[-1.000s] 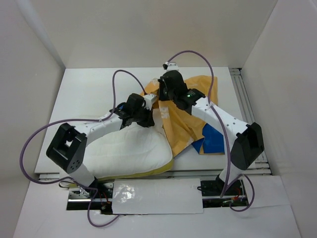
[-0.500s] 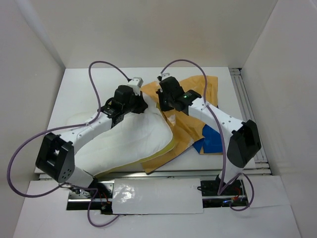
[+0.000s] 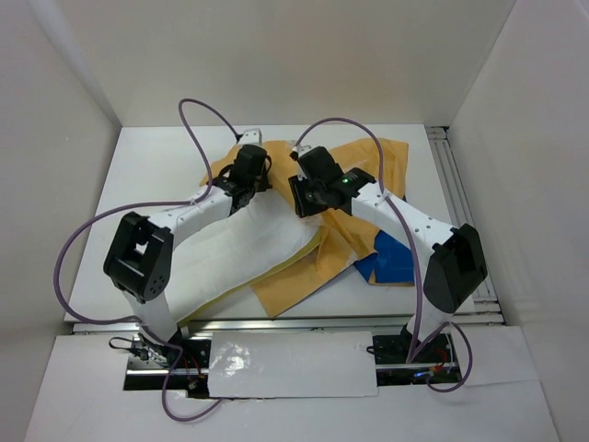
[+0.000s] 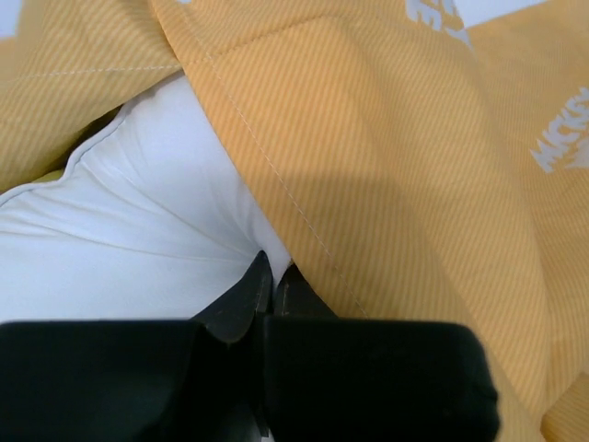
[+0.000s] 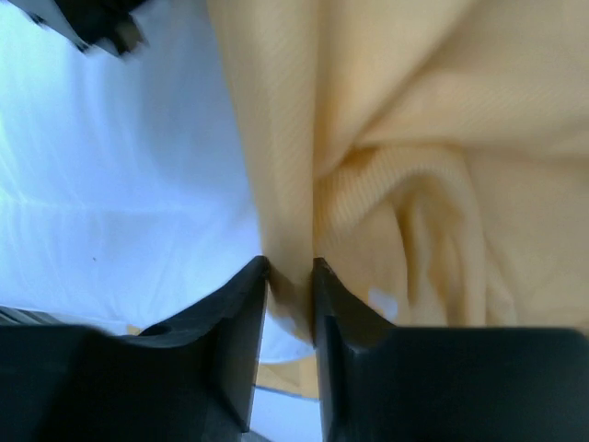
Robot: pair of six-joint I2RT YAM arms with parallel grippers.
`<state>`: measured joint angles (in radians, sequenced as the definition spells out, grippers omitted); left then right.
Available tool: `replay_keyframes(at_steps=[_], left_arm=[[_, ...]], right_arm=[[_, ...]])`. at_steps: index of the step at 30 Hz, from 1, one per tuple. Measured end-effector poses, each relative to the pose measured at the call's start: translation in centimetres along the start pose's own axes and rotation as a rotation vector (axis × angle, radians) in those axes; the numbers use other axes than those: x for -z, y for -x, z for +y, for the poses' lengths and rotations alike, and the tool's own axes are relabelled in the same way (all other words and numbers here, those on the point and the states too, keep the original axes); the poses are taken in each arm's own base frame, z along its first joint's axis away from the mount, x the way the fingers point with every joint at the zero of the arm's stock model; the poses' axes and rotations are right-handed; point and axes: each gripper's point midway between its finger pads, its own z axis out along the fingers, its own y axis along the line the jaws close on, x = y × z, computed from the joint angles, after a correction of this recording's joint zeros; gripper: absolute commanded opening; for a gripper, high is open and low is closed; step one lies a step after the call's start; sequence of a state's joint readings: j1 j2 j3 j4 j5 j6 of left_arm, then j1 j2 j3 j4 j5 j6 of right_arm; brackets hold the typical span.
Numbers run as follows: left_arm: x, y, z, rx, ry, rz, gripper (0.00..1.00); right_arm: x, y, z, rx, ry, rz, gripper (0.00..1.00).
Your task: Put the pillow into the pillowcase
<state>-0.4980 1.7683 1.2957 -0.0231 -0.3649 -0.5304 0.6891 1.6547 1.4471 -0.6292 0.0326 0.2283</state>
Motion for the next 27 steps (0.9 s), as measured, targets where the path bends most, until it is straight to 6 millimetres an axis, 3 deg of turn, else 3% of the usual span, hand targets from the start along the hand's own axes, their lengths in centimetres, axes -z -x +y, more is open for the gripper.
replay_keyframes(at_steps=[1, 2, 3, 5, 8, 10, 15, 21, 24, 27], left_arm=[[-0.1, 0.2, 0.3, 0.003, 0.007, -0.005, 0.0], [-0.1, 0.4, 0.3, 0.003, 0.005, -0.009, 0.13], [-0.1, 0.4, 0.2, 0.001, -0.004, -0.007, 0.28], [-0.2, 0.4, 0.2, 0.003, -0.018, 0.001, 0.53], [0.0, 0.5, -0.6, -0.005, -0.068, 0.013, 0.62], [0.6, 0.3, -1.8, -0.017, -0.14, 0.036, 0.95], [4.0, -1.0, -2.2, -0.039, -0.249, 0.074, 0.96], [9.8, -2.4, -2.6, -0.145, -0.338, 0.067, 1.0], [13.2, -4.7, -4.5, -0.257, -0.437, 0.068, 1.0], [15.1, -7.8, -6.5, -0.377, -0.524, 0.105, 1.0]], right_arm=[[0.0, -0.3, -0.2, 0.0, -0.012, 0.01, 0.55], [0.1, -0.5, -0.4, 0.003, -0.02, 0.02, 0.66], [0.1, -0.7, -0.5, 0.004, -0.025, 0.026, 0.7], [0.1, -0.8, -0.7, 0.008, -0.034, 0.03, 0.75], [0.1, -0.7, -1.0, 0.008, -0.043, 0.028, 0.76], [0.1, -1.0, -1.2, 0.008, -0.052, 0.028, 0.76], [-0.1, -2.3, -2.3, 0.012, -0.096, 0.051, 0.76], [1.2, -4.7, -3.9, 0.001, -0.138, 0.058, 0.76], [2.2, -5.3, -4.6, -0.012, -0.153, 0.038, 0.76], [2.4, -5.3, -5.4, -0.024, -0.165, 0.016, 0.76]])
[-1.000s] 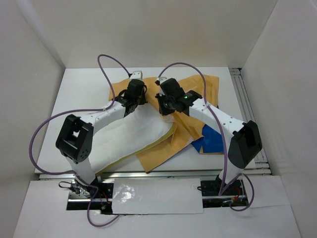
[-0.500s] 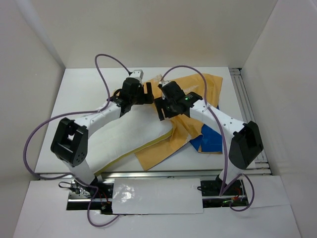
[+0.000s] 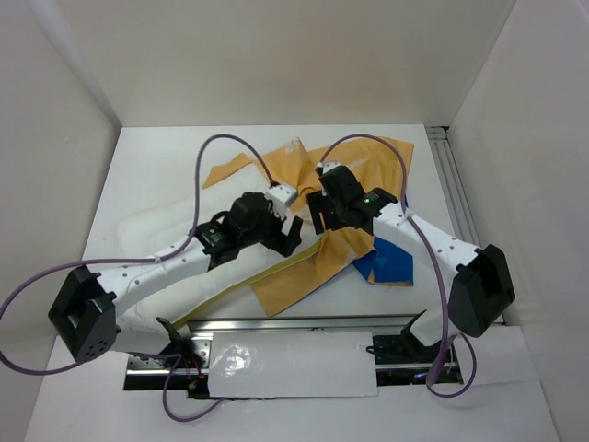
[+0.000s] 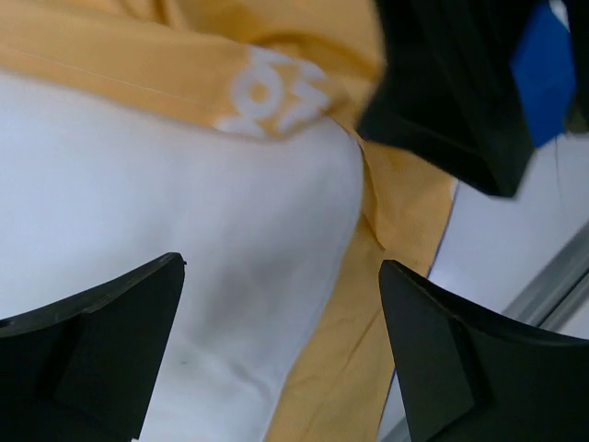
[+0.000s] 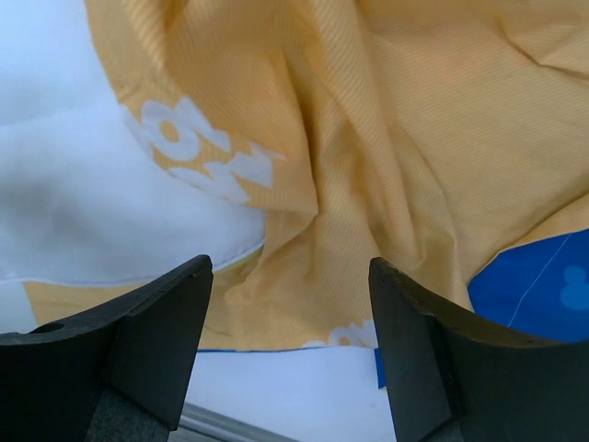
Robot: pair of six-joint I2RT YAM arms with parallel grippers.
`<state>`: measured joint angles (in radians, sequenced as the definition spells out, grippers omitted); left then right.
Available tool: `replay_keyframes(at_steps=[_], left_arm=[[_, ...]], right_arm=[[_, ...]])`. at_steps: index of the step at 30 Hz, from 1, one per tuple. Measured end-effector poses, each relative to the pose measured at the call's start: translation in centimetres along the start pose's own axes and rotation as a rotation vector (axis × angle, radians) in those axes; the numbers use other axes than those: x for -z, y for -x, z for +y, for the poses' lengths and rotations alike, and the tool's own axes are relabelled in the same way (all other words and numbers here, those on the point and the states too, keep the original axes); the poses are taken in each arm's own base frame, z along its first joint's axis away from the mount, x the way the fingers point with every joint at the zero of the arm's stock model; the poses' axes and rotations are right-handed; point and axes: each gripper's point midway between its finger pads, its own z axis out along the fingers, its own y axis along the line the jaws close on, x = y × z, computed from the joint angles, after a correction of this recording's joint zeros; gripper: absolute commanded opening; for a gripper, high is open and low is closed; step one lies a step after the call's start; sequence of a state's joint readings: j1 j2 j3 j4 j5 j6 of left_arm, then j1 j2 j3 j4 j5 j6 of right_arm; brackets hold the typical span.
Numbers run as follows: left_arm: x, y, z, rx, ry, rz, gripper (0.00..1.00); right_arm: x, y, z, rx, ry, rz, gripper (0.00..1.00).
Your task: Put the pillow into the pillowcase
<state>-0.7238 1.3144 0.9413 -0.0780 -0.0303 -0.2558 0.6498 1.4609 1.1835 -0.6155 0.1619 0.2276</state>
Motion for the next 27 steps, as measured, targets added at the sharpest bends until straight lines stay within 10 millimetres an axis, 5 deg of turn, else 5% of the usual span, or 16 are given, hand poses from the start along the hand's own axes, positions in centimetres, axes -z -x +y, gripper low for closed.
replay_keyframes(at_steps=[6, 11, 15, 18, 20, 21, 23, 27], left_arm=[[-2.0, -5.5, -3.1, -0.153, -0.03, 0.159, 0.98], [-2.8, -7.0, -1.3, -0.175, 0.087, 0.201, 0.98], [-2.9, -6.8, 0.0, -0.181, 0.158, 0.19, 0.97], [-3.7, -7.6, 0.3, -0.184, 0.169, 0.199, 0.76], [-4.5, -8.4, 0.5, -0.185, 0.181, 0.218, 0.53], [-4.9, -8.8, 0.8, -0.191, 0.199, 0.23, 0.25], [-5.5, -9.1, 1.7, -0.187, 0.249, 0.238, 0.0], [-5.7, -8.6, 2.5, -0.155, 0.32, 0.22, 0.0]], right_arm=[[-1.5, 0.2, -1.0, -0.012, -0.003, -0.026, 0.71], [-4.0, 1.0, -0.9, 0.007, 0.045, -0.042, 0.7], [-5.7, 1.3, -0.5, 0.037, 0.088, -0.046, 0.52], [-6.8, 0.7, 0.0, 0.053, 0.127, -0.024, 0.17], [-7.3, 0.3, 0.4, 0.056, 0.151, -0.007, 0.02], [-7.4, 0.2, 0.6, 0.054, 0.161, -0.003, 0.0], [-7.4, 0.2, 1.0, 0.048, 0.181, -0.004, 0.0], [-7.1, 0.4, 1.0, 0.027, 0.194, -0.03, 0.0]])
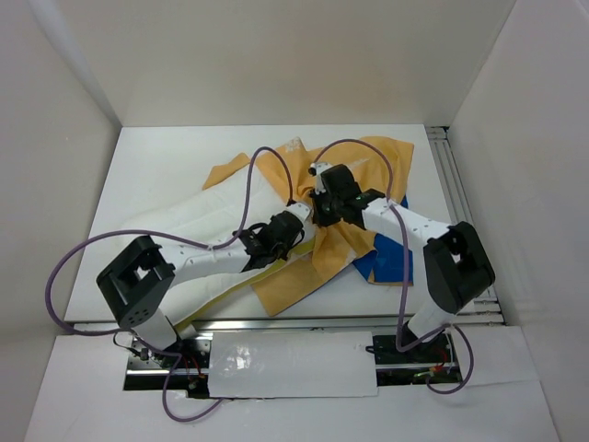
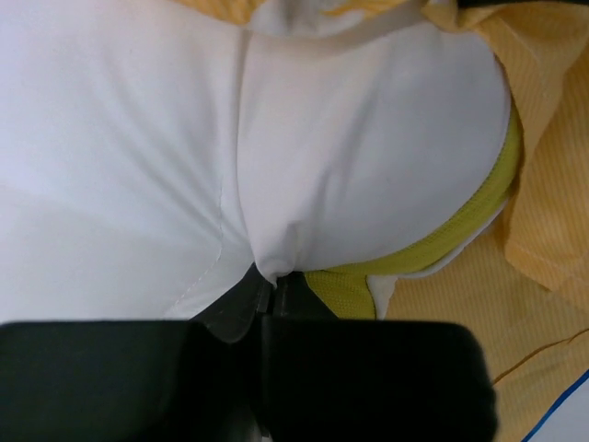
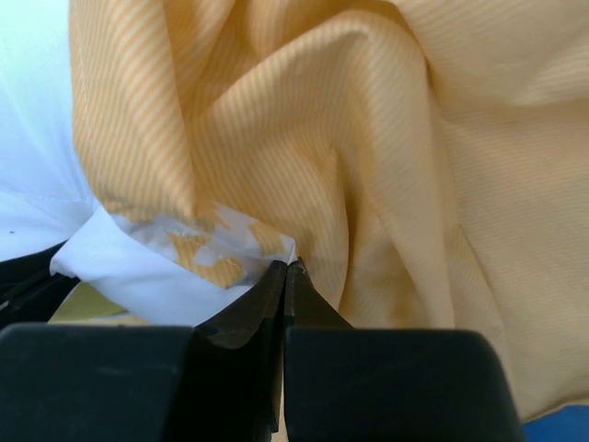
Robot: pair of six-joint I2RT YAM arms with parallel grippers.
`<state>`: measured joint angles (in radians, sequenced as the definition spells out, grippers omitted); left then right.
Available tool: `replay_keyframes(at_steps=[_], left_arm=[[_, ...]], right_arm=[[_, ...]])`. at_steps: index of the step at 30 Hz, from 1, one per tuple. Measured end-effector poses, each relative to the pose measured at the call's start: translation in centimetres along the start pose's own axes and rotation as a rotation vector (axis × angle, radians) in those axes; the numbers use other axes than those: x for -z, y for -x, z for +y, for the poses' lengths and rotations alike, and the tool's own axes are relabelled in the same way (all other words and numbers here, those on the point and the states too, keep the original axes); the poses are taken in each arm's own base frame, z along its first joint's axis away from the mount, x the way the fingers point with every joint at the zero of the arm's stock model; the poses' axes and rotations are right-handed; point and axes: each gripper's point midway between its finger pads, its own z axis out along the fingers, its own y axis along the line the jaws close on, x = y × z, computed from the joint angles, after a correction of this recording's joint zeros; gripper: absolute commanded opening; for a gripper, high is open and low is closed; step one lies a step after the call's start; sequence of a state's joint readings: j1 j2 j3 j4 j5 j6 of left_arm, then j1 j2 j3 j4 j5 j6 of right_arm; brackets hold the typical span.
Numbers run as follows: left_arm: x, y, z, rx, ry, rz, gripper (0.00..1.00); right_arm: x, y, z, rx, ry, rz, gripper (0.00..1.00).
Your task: Put the pillow into the pillowcase
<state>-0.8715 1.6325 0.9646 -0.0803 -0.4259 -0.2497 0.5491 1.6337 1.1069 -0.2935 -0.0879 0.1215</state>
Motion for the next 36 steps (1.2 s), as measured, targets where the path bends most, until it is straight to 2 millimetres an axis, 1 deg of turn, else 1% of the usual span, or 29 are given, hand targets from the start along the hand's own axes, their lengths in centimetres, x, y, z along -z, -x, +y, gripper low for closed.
replay_keyframes(at_steps=[3, 6, 11, 14, 16, 18, 20, 22, 24, 27, 29, 31, 33, 36], left_arm=[[0.4, 0.3, 0.2, 0.038, 0.024, -0.009, 0.0], [1.1, 0.9, 0.5, 0.078, 0.034, -0.03, 0.0], [1.6, 1.6, 1.1, 0.125, 0.068, -0.046, 0.0], [1.6, 2.3, 1.1, 0.133, 0.086, -0.04, 0.0], [1.6, 3.0, 0.7, 0.148, 0.08, -0.051, 0.0], [1.8, 3.3, 0.2, 0.148, 0.063, -0.061, 0.0], [2.5, 3.7, -0.7, 0.148, 0.02, -0.079, 0.0], [4.1, 4.2, -1.4, 0.157, -0.043, -0.118, 0.0], [6.3, 5.2, -1.8, 0.173, -0.11, -0.174, 0.0], [9.7, 7.0, -1.7, 0.197, -0.188, -0.274, 0.0], [11.0, 8.0, -1.6, 0.21, -0.213, -0.322, 0.0], [11.2, 8.0, -1.8, 0.21, -0.231, -0.333, 0.0], [10.8, 7.7, -2.3, 0.203, -0.251, -0.324, 0.0], [9.4, 7.1, -3.6, 0.193, -0.288, -0.3, 0.0]], right_arm=[[1.3, 0.3, -0.1, -0.026, 0.004, -0.019, 0.0], [3.5, 1.9, 0.6, -0.043, 0.044, -0.074, 0.0], [7.7, 4.3, 3.2, -0.053, 0.162, -0.152, 0.0], [9.3, 5.4, 4.9, -0.052, 0.245, -0.176, 0.0], [9.7, 5.6, 5.7, -0.058, 0.289, -0.173, 0.0], [9.7, 5.2, 6.0, -0.068, 0.305, -0.157, 0.0], [9.7, 5.0, 6.0, -0.08, 0.304, -0.146, 0.0], [9.7, 5.0, 5.8, -0.089, 0.3, -0.142, 0.0], [9.6, 4.8, 5.8, -0.095, 0.299, -0.135, 0.0], [9.8, 5.1, 5.8, -0.103, 0.307, -0.139, 0.0], [10.1, 5.6, 6.2, -0.109, 0.328, -0.148, 0.0], [10.7, 6.4, 6.6, -0.108, 0.349, -0.164, 0.0], [10.8, 6.6, 6.8, -0.108, 0.359, -0.167, 0.0], [10.9, 6.5, 7.0, -0.111, 0.37, -0.163, 0.0]])
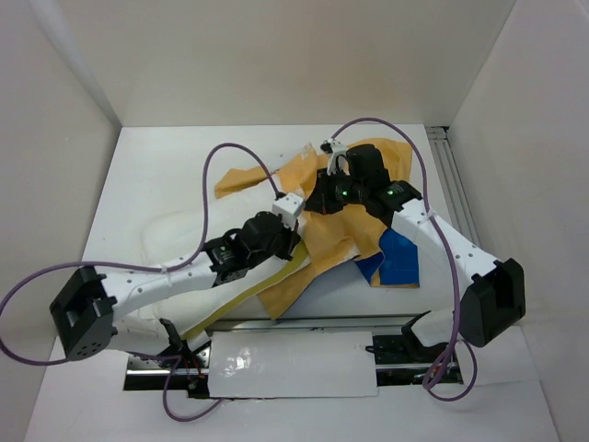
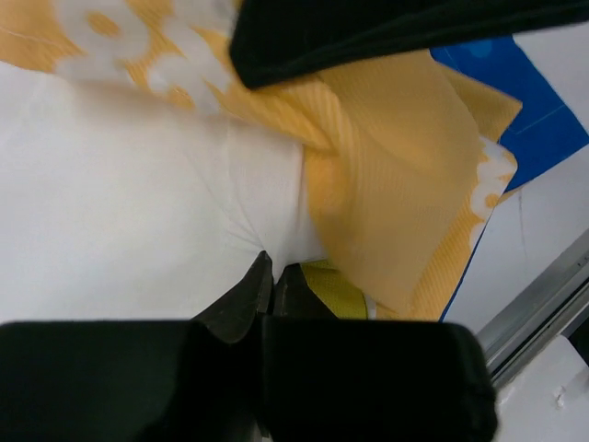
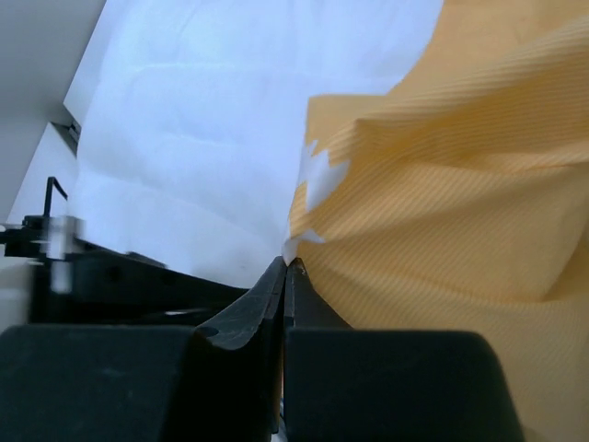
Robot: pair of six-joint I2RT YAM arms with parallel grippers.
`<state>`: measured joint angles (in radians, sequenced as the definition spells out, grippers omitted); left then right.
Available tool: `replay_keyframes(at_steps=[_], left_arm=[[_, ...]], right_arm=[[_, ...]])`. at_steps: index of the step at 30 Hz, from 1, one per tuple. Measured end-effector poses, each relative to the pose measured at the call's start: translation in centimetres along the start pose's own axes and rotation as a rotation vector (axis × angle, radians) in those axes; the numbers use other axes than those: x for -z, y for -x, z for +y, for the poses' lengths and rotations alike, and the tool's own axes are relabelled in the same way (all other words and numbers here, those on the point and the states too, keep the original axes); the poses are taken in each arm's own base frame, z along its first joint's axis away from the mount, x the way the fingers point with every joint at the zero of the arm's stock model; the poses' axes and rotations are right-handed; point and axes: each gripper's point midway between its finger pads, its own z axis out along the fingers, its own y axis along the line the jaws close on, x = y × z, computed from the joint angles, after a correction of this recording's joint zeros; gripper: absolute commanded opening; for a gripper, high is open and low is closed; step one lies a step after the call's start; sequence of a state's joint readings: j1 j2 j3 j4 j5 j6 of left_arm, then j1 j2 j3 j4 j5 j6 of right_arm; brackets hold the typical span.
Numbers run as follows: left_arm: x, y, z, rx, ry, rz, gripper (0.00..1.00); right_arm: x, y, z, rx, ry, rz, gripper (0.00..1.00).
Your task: Put the pillow into the pillowcase
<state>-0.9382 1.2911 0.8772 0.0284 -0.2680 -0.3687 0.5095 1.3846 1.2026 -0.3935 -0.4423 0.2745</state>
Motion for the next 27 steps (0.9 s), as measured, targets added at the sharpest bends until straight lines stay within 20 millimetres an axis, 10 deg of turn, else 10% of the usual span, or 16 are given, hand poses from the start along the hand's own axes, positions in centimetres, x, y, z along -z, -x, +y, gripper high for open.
replay_keyframes(at_steps=[4, 10, 14, 20, 27], left_arm=[[-2.6, -3.3, -1.1, -0.004, -0.045, 0.089, 0.0], [-1.6, -2.9, -2.2, 0.013, -0.074, 0.083, 0.71], [1.6, -0.6, -1.7, 0.055, -0.038, 0.028, 0.92], [4.8, 1.8, 4.8, 0.222, 0.236, 0.032, 1.0], [4.5, 1.8, 16.6, 0.449, 0.57, 0.14, 1.0]], right_arm=[[0.0, -0.2, 0.0, -0.01, 0.004, 0.008, 0.0], [-0.3, -3.1, -1.2, -0.062, -0.034, 0.08, 0.01], [-0.1, -5.3, -2.9, -0.095, -0.12, 0.143, 0.41], [0.7, -6.1, -5.0, -0.073, -0.236, 0.173, 0.75], [1.5, -1.1, -6.3, 0.036, -0.368, 0.063, 0.8]])
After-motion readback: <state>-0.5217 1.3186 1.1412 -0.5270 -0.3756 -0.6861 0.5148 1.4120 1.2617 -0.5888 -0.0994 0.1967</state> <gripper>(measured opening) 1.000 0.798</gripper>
